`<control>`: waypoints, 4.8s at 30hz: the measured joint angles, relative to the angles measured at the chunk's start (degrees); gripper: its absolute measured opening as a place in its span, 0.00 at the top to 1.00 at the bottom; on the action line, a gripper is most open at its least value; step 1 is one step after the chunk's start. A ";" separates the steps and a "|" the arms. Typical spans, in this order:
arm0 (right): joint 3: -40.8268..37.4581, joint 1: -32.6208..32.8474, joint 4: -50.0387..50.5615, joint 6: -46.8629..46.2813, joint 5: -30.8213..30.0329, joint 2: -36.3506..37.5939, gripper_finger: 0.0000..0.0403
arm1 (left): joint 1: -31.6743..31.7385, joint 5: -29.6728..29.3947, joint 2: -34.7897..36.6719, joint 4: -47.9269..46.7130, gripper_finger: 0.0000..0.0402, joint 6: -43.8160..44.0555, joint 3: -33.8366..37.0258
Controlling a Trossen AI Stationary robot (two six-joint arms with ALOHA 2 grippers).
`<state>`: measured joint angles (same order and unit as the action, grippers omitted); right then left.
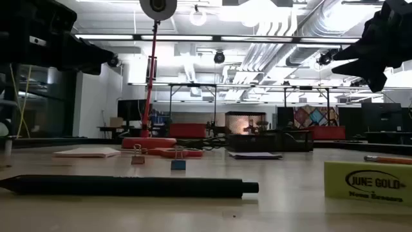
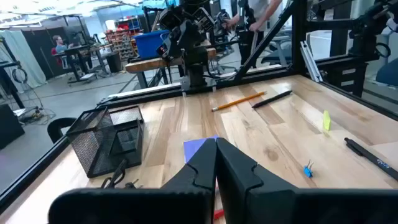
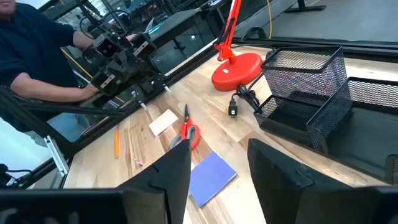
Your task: Pick and place office supplies into organizer
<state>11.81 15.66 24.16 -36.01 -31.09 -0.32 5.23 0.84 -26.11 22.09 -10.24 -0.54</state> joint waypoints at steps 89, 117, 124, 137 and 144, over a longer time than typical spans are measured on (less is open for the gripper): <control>-0.02 -0.02 -3.84 -4.13 -8.67 0.02 0.62 | 0.00 0.48 0.00 11.03 1.00 27.11 -0.02; -0.02 -0.04 -6.18 -37.99 -20.83 -5.66 0.63 | 0.00 -20.69 -0.02 8.53 1.00 37.42 -0.02; -0.02 0.09 -7.36 -37.04 -7.12 -10.12 0.63 | 0.00 -23.44 -0.02 6.09 1.00 38.86 -0.02; -0.02 4.38 -26.62 -38.87 1.35 -28.16 0.94 | 0.00 -24.72 -0.02 3.81 1.00 39.82 -0.02; 2.66 9.38 -31.82 -46.79 12.49 -42.37 0.92 | 0.00 -22.25 -0.02 3.64 1.00 39.06 -0.02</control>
<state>14.47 25.04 -7.65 -82.80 -18.60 -42.69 5.23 -21.40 -26.13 25.73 28.82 -0.56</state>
